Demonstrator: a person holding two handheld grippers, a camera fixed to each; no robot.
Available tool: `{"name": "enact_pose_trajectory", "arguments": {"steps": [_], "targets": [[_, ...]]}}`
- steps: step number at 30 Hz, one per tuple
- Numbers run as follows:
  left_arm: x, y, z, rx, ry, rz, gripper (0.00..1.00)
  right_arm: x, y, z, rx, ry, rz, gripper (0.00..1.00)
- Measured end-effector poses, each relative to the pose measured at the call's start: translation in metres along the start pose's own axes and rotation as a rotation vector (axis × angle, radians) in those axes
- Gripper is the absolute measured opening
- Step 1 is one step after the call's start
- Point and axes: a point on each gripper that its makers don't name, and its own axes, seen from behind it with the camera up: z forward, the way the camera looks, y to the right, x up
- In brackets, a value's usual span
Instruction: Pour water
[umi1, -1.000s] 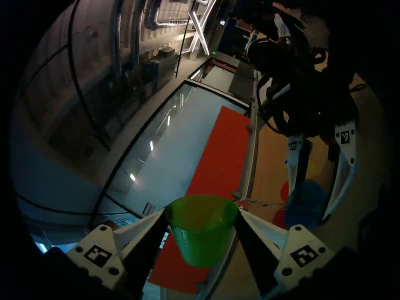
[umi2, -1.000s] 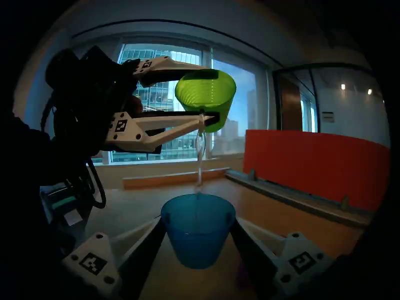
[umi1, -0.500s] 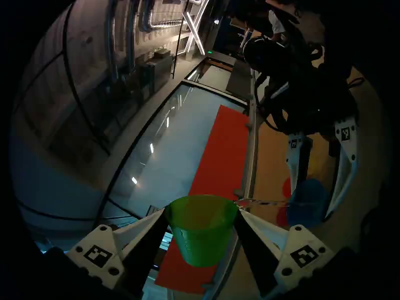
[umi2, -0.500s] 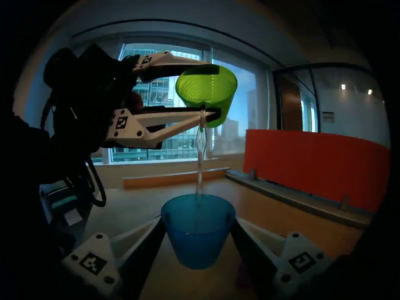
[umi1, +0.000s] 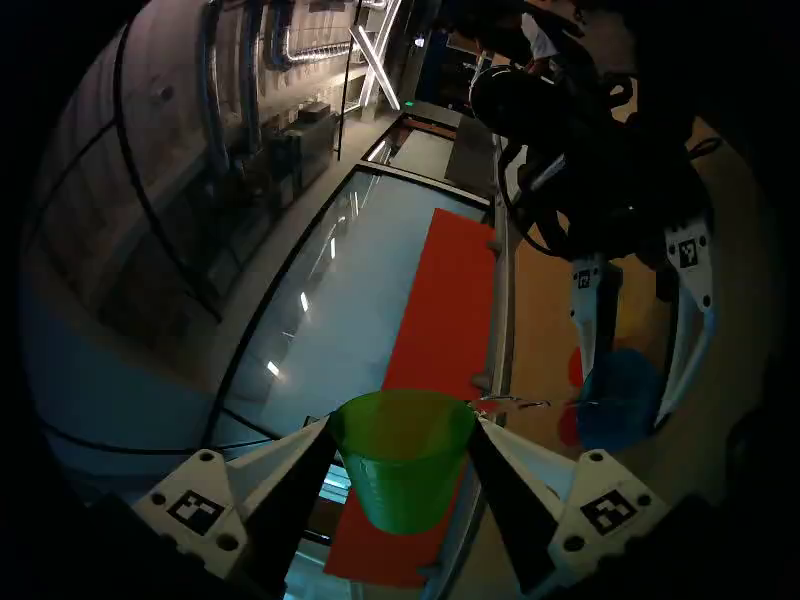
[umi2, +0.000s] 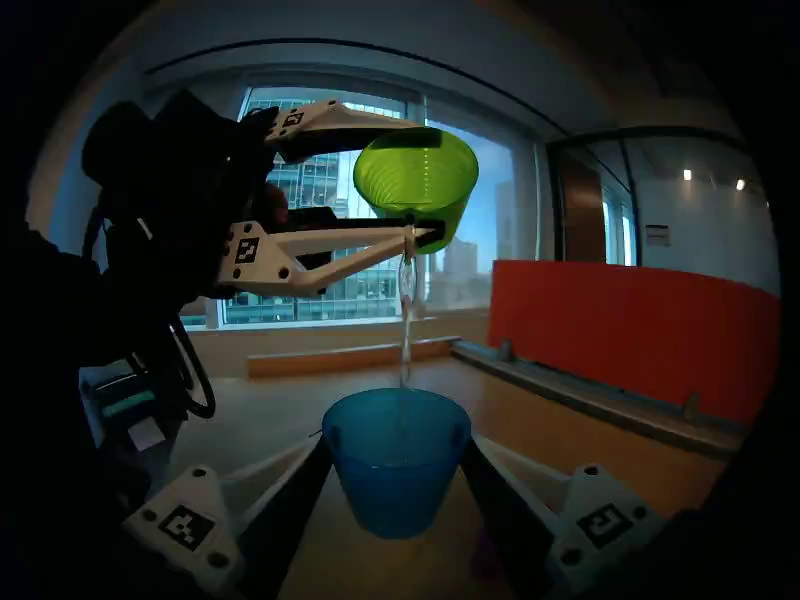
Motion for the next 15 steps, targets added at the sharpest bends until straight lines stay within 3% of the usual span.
{"name": "enact_pose_trajectory", "arguments": {"steps": [15], "targets": [[0.0071,-0.0105,0.0006,0.004,0.002,0.074,0.88,0.0014,0.0006,0.0003,-0.002,0.007,0.001,0.89]]}}
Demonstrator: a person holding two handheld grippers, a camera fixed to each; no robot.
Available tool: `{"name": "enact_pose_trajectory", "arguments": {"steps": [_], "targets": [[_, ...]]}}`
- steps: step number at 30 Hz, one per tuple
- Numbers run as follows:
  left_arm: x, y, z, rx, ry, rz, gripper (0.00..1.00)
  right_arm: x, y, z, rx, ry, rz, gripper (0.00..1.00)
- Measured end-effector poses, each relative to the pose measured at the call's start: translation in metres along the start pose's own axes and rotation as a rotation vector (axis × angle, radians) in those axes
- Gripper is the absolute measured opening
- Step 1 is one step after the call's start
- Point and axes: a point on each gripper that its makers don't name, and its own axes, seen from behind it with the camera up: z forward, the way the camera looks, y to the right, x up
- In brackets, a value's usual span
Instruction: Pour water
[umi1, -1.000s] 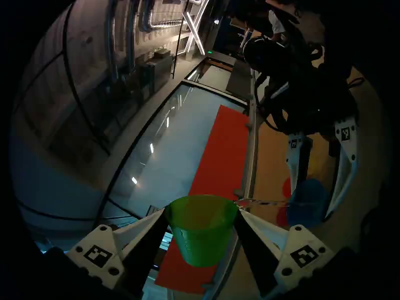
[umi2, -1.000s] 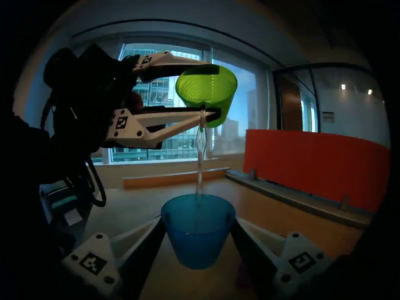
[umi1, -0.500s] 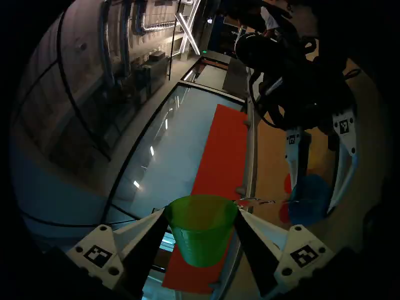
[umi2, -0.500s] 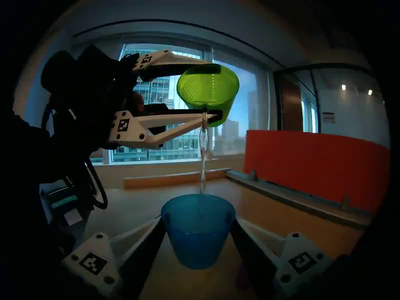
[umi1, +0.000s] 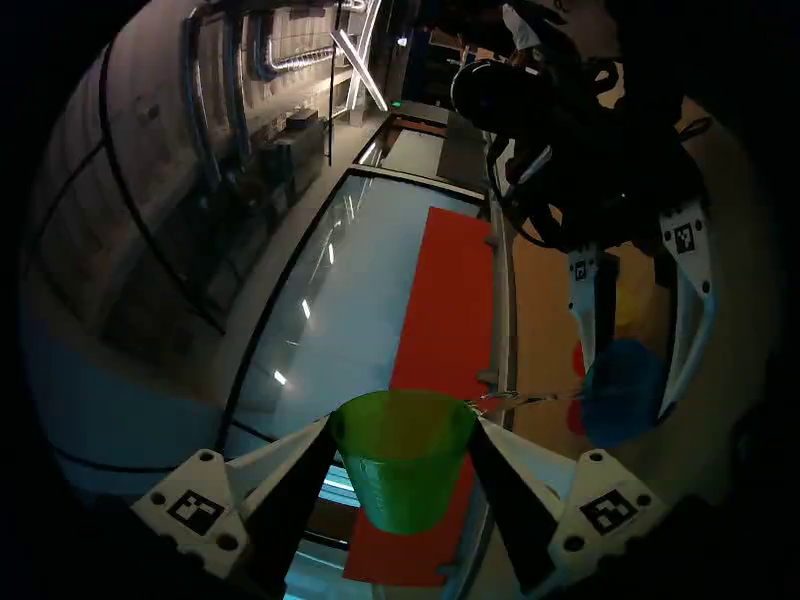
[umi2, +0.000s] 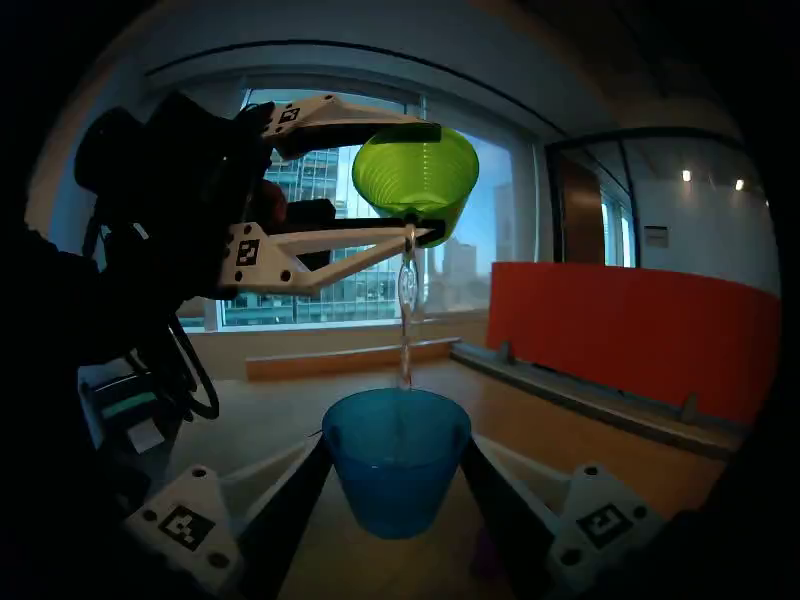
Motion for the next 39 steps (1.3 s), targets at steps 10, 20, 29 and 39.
{"name": "enact_pose_trajectory", "arguments": {"steps": [10,20,29,39], "targets": [[0.001,0.005,0.003,0.001,-0.006,0.03,0.88,0.0,0.001,0.0,-0.003,0.004,0.001,0.89],[0.003,0.013,0.004,-0.006,-0.01,0.082,0.88,0.001,0.002,-0.001,-0.005,0.008,0.002,0.89],[0.009,0.009,0.006,-0.004,-0.003,0.131,0.88,0.002,0.004,-0.003,-0.007,0.012,0.003,0.89],[0.013,0.008,0.007,0.011,0.002,0.188,0.88,0.005,0.005,-0.002,-0.009,0.014,0.003,0.89]]}}
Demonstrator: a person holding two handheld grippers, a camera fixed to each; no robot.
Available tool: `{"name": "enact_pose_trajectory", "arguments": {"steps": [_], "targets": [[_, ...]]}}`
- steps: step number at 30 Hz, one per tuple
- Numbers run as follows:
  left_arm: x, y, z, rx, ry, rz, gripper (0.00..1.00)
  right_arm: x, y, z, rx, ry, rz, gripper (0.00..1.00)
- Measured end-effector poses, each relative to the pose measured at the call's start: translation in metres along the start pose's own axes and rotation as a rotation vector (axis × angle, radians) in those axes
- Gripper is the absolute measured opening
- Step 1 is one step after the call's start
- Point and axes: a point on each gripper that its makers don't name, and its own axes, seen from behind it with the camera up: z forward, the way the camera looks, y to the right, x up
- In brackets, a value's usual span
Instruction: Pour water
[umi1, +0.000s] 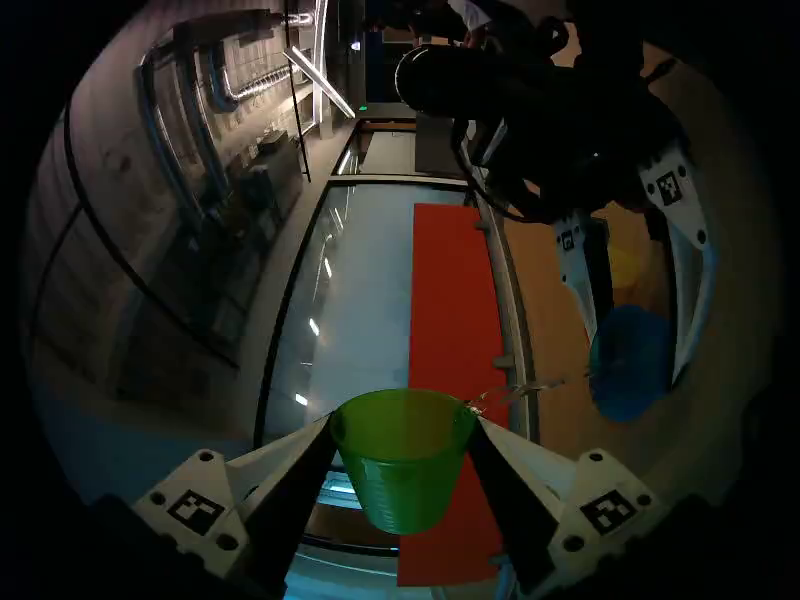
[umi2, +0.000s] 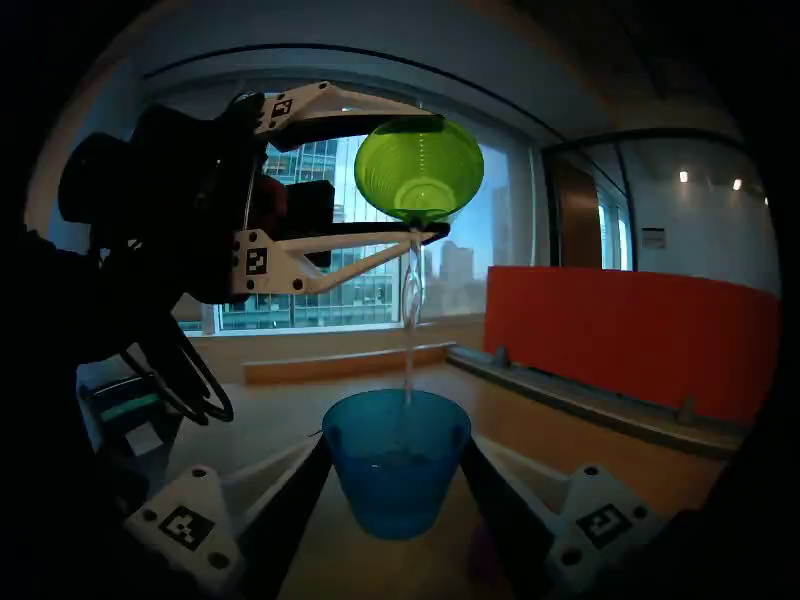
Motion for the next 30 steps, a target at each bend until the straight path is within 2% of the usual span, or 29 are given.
{"name": "enact_pose_trajectory", "arguments": {"steps": [11,30], "targets": [[0.006,0.001,-0.006,0.009,0.009,0.048,0.88,0.0,0.001,0.003,0.001,0.003,0.001,0.89],[0.017,-0.007,-0.008,0.034,0.028,0.171,0.88,0.006,0.002,0.003,-0.004,0.013,-0.005,0.89]]}}
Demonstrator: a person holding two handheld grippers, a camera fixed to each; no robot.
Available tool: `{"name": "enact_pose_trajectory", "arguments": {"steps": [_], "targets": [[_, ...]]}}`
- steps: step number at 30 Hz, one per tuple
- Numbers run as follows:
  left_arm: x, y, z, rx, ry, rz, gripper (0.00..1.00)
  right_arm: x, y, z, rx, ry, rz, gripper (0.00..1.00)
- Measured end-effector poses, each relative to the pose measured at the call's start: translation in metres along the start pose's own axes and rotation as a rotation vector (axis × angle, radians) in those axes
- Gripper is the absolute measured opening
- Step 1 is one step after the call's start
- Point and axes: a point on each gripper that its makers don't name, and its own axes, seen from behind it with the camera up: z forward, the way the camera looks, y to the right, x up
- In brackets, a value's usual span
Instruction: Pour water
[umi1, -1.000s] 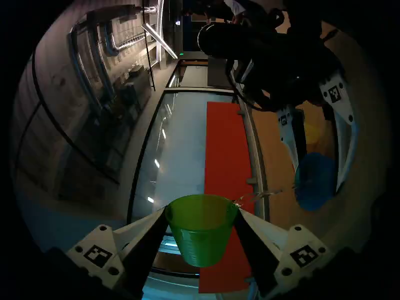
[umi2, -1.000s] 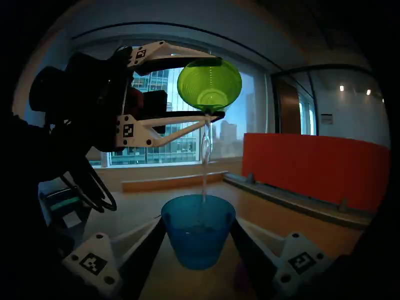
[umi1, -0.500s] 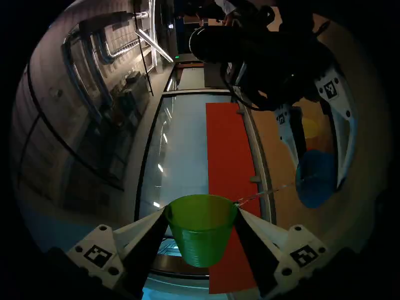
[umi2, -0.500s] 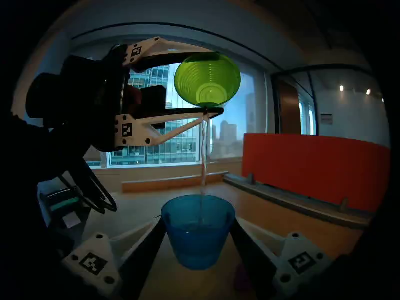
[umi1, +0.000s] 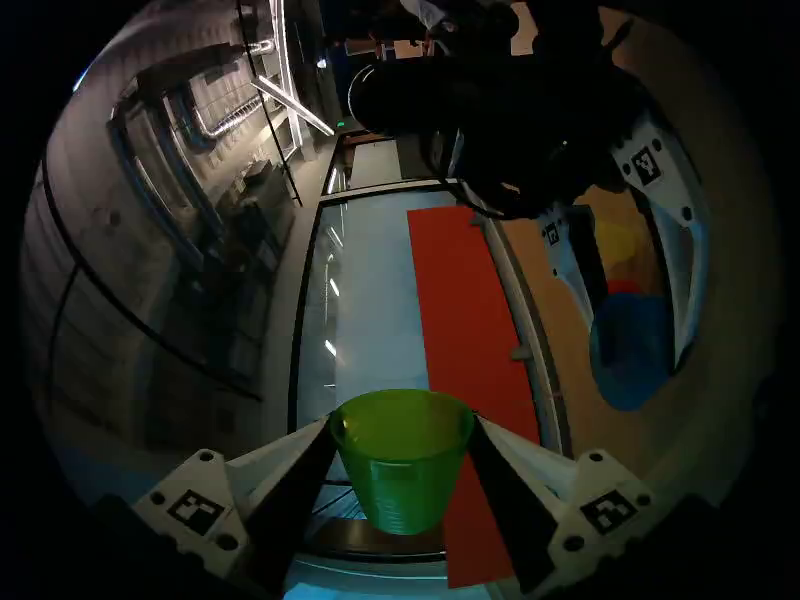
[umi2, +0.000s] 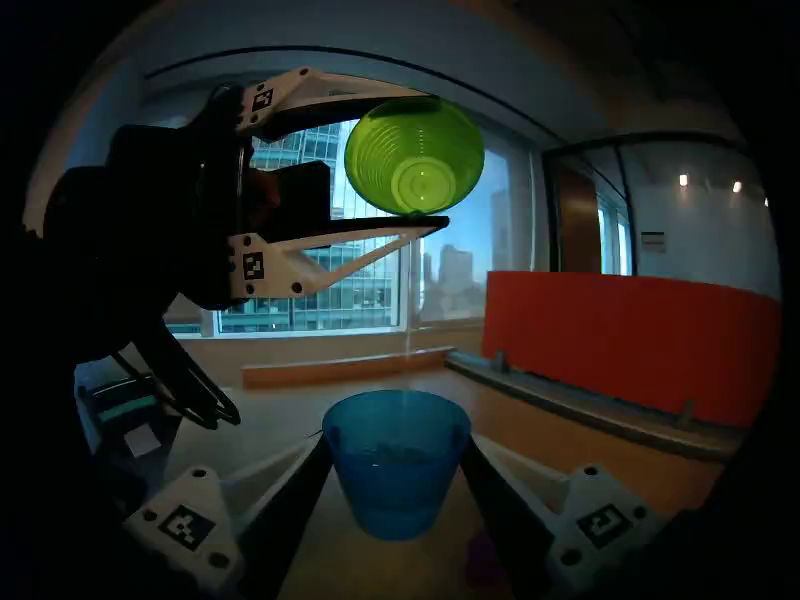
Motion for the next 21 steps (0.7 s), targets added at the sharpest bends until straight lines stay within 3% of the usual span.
{"name": "enact_pose_trajectory", "arguments": {"steps": [5,11,15,21], "targets": [[0.002,-0.003,0.001,0.007,0.003,0.011,0.88,0.002,0.0,-0.001,-0.002,0.003,-0.001,0.89],[-0.004,-0.008,0.001,0.006,-0.004,-0.011,0.88,0.002,0.001,-0.002,-0.003,0.006,0.0,0.89],[-0.009,-0.007,0.004,0.003,-0.013,-0.078,0.88,0.001,0.001,-0.002,-0.006,0.007,0.0,0.89],[-0.015,0.001,0.006,-0.011,-0.02,-0.265,0.88,0.002,0.003,-0.003,-0.011,0.011,0.003,0.89]]}}
